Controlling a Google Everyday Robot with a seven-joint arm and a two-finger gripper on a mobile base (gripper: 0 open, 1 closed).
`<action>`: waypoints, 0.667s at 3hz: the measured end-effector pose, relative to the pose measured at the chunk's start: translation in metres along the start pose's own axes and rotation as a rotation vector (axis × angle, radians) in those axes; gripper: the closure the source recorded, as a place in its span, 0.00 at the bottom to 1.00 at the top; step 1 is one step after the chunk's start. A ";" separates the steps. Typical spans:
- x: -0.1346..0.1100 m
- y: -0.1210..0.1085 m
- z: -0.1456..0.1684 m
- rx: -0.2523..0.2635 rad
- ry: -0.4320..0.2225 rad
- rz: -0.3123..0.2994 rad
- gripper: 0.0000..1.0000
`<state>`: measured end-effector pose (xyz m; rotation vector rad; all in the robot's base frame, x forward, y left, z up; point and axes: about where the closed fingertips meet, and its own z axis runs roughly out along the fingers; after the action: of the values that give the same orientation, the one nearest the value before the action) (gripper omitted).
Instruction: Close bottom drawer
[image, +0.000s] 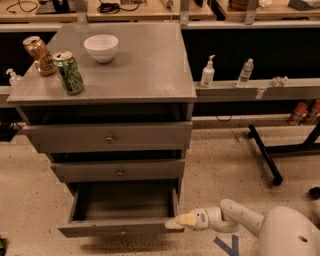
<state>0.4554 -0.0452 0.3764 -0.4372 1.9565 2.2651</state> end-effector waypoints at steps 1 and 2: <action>0.001 -0.003 0.003 0.002 0.004 -0.003 0.03; 0.007 -0.024 0.016 -0.008 0.007 -0.009 0.26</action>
Offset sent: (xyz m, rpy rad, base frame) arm -0.0030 0.0318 -0.0471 0.0149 -0.0191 0.0082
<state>0.4533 -0.0264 0.3531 -0.4548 1.9453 2.2697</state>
